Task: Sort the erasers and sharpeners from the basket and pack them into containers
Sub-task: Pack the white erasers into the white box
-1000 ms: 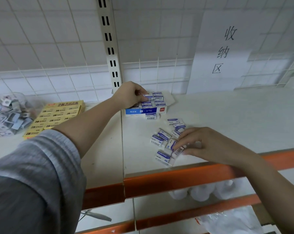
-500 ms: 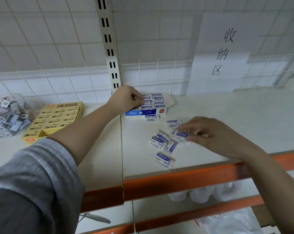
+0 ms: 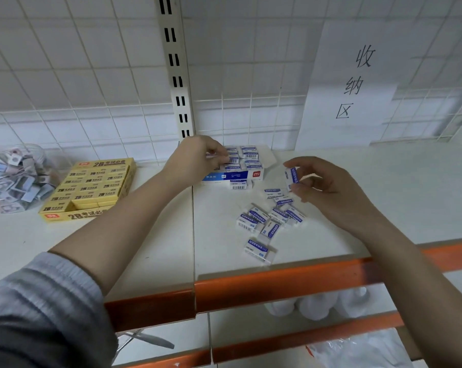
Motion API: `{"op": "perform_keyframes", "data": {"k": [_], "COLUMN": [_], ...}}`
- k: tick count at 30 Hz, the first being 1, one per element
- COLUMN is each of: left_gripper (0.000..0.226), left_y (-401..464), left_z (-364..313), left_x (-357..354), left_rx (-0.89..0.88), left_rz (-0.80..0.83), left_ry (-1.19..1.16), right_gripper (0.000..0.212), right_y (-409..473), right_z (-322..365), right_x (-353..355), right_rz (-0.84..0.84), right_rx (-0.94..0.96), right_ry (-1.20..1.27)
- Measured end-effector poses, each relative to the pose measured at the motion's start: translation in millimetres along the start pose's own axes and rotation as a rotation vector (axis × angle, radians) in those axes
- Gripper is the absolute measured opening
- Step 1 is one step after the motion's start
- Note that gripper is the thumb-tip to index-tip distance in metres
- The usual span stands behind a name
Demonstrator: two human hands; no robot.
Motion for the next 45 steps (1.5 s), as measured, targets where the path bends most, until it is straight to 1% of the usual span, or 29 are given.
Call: {"op": "perform_keyframes", "data": {"k": [3,7,11,14,16,18,22,24,26,28,30,33,35,38,41,45], "left_gripper": [0.014,0.016,0.020,0.022,0.026,0.028,0.026,0.028,0.029,0.028,0.024,0.017,0.018,0.019,0.018,0.019], "left_y": [-18,-47,-75,-87,-92,-94,-96,-96,-96,-97,-100,-107,-115,-126,-135,-143], "left_z": [-15,-34,-48,-53,-53,-52,-55,-58,-57,-53,-46,-37,-31,-26,-23,-25], "left_x": [0,-15,-32,-39,-43,-47,-46,-46,-48,-48,-45,-33,-22,-5,10,22], "left_rx": [-0.023,-0.034,-0.059,-0.042,-0.033,-0.040,-0.059,-0.061,-0.036,0.009,0.064,0.132,0.167,0.190,0.210,0.212], "left_rz": [0.037,0.185,0.316,0.348,0.352,0.336,0.268,0.272,0.294,0.286,0.251,0.156,0.074,-0.021,-0.097,-0.159], "left_ry": [-0.026,-0.057,-0.092,-0.172,-0.148,-0.091,-0.065,-0.052,-0.033,-0.015,-0.016,-0.022,-0.031,-0.030,-0.030,-0.010], "right_gripper": [0.036,0.031,0.027,0.028,0.027,0.026,0.025,0.023,0.021,0.025,0.030,0.024,0.022,0.021,0.024,0.026], "right_y": [4,12,20,25,28,31,34,36,38,40,44,52,60,76,93,111], "right_z": [3,5,10,14,15,12,6,3,-1,-4,-5,-7,-10,-16,-21,-28], "right_x": [6,14,20,22,20,17,9,7,5,4,2,-3,-4,-6,-14,-26], "right_rz": [-0.079,-0.157,-0.175,-0.178,-0.177,-0.178,-0.169,-0.169,-0.175,-0.180,-0.160,-0.119,-0.103,-0.076,-0.051,-0.035], "right_rx": [-0.016,-0.043,-0.052,-0.047,-0.051,-0.068,-0.092,-0.107,-0.123,-0.136,-0.133,-0.137,-0.144,-0.151,-0.156,-0.162], "right_ry": [0.072,0.122,0.117,0.117,0.113,0.128,0.131,0.136,0.152,0.172,0.179,0.200,0.190,0.110,0.019,-0.214]}}
Point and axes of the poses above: each hand's wrist, its own y-axis towards the middle knuckle, its own x-axis out of the back of the hand, z = x × y, the point moved 9 cm from there along y, towards the middle knuckle, and after that the axes turned 3 degrees about -x, right-handed, at the moved point
